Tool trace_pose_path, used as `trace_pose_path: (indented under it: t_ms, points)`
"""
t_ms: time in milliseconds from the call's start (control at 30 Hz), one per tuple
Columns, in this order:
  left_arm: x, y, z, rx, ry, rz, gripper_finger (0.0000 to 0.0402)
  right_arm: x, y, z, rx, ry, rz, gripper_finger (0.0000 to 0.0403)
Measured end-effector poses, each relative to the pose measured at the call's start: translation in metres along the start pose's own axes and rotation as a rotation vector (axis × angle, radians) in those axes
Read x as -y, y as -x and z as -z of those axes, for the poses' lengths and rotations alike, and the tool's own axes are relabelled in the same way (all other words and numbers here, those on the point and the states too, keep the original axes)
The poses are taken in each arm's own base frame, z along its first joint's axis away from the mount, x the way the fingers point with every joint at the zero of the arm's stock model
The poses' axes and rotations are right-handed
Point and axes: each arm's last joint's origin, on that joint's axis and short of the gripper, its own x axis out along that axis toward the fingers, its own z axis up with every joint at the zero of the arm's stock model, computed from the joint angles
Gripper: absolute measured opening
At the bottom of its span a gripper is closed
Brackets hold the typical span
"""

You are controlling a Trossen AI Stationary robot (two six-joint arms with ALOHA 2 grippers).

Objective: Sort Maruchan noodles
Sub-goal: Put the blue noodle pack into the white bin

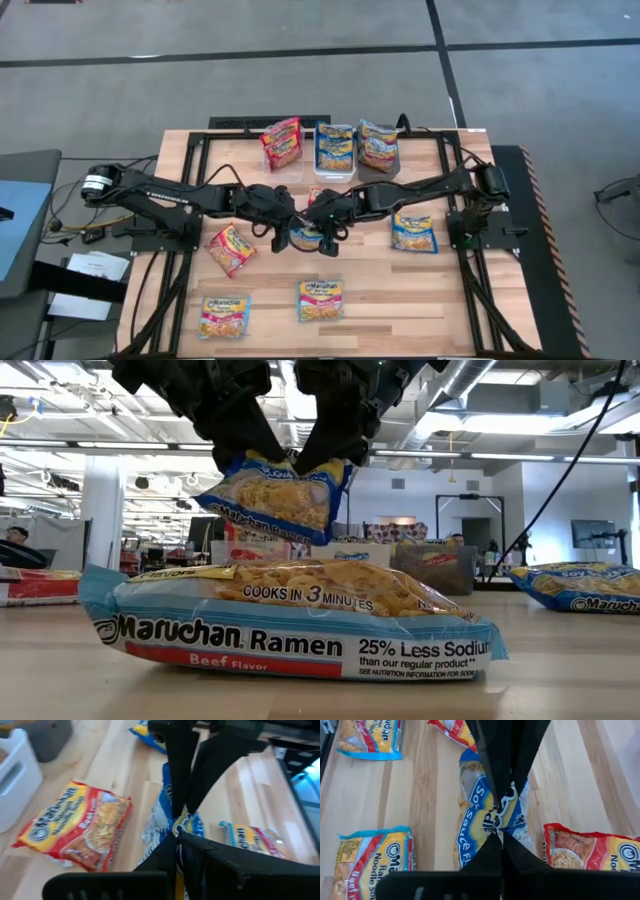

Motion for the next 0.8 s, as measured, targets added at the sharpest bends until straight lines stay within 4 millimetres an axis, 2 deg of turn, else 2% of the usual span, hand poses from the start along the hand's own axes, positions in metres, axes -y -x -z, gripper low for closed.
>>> trace_pose_path:
  t_ms: [233, 567, 800]
  points:
    - [-0.003, 0.0, -0.004, 0.013, 0.06, 0.077, 0.0012, -0.005, 0.0, 0.001, 0.0, -0.001, -0.009, 0.0005]
    - [-0.012, 0.001, -0.009, 0.016, 0.11, 0.206, 0.0092, -0.015, 0.001, 0.004, -0.009, -0.031, 0.022, 0.0004]
    - [-0.024, 0.021, -0.022, 0.096, 0.125, 0.174, 0.0117, -0.02, 0.001, 0.011, -0.056, -0.014, 0.063, 0.0004]
